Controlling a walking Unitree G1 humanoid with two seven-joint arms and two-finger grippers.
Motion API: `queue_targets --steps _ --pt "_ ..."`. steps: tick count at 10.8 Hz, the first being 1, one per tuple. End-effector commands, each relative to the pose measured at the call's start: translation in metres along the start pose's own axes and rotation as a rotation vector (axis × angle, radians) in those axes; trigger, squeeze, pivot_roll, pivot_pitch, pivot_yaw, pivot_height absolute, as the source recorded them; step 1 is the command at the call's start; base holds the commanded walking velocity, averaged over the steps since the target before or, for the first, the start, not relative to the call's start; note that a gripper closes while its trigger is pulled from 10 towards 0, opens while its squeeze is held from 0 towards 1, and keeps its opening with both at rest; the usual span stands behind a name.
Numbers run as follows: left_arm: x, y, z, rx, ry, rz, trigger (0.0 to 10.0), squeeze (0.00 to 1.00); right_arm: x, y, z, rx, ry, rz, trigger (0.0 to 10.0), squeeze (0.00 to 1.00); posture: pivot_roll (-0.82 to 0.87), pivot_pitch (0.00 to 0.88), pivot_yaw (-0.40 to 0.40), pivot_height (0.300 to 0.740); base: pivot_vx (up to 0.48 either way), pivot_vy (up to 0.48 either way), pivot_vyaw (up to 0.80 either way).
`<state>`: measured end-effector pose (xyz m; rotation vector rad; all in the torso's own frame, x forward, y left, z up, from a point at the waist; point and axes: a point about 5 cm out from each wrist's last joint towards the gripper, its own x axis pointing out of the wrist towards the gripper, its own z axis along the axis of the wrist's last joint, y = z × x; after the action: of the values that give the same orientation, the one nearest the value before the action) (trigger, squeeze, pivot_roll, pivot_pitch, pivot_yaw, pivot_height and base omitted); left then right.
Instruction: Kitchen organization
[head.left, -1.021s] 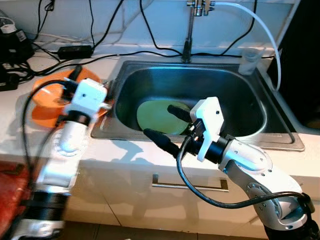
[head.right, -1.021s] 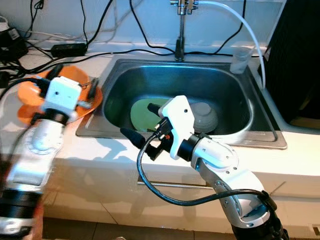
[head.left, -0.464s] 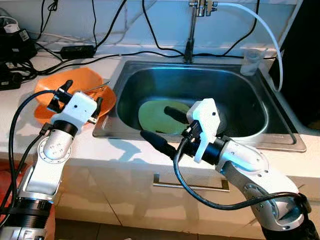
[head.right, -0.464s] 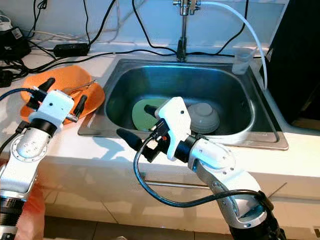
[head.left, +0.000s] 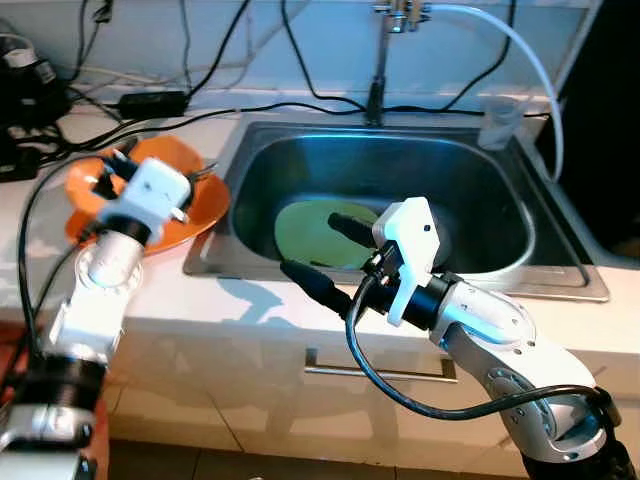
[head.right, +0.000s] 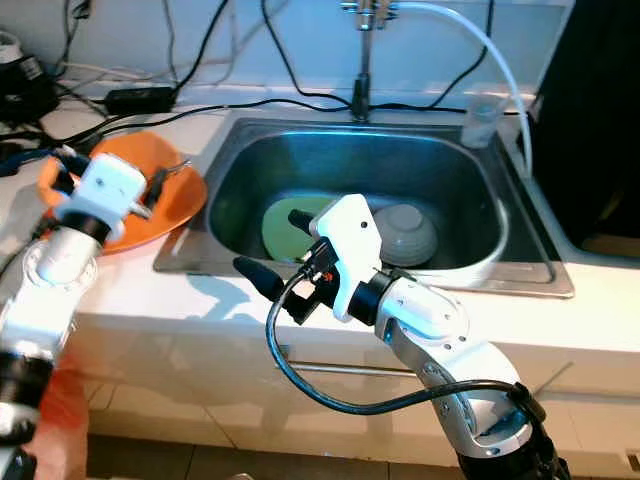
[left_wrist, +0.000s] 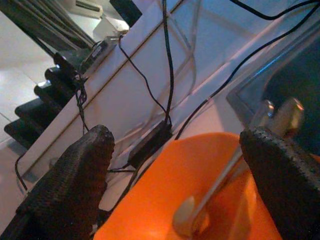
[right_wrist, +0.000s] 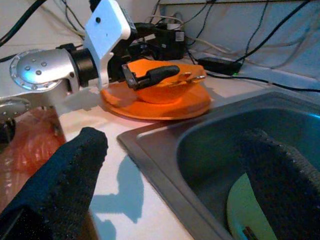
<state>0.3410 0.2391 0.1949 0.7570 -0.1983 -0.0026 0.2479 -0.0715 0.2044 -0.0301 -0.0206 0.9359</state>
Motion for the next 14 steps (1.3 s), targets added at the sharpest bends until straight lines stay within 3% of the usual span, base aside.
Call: queue_targets --steps 1,9,10,11,14 --pt "0.005 0.004 0.0 0.005 -0.008 -0.001 10.0 0.0 -0.001 0.0 0.002 -0.006 -0.014 -0.012 10.0 0.0 -0.07 0.0 0.074 0.74 0.0 0.0 0.0" --pt "0.004 -0.031 0.004 -0.098 -0.076 -0.187 10.0 0.0 -0.002 -0.002 0.003 -0.011 -0.013 -0.019 10.0 0.0 -0.07 0.0 0.072 0.74 0.0 0.0 0.0" --pt "0.006 -0.03 0.003 -0.098 -0.067 -0.179 4.4 0.0 -0.002 -0.002 0.003 -0.011 -0.013 -0.021 10.0 0.0 -0.08 0.0 0.074 0.74 0.0 0.0 0.0" --pt "0.008 -0.028 0.001 -0.098 -0.056 -0.168 0.0 0.0 -0.002 -0.002 0.003 -0.01 -0.012 -0.023 10.0 0.0 -0.08 0.0 0.074 0.74 0.0 0.0 0.0" --pt "0.009 -0.025 -0.005 -0.094 -0.035 -0.166 0.0 0.0 -0.003 -0.001 0.003 -0.009 -0.013 -0.026 10.0 0.0 -0.08 0.0 0.075 0.74 0.0 0.0 0.0"
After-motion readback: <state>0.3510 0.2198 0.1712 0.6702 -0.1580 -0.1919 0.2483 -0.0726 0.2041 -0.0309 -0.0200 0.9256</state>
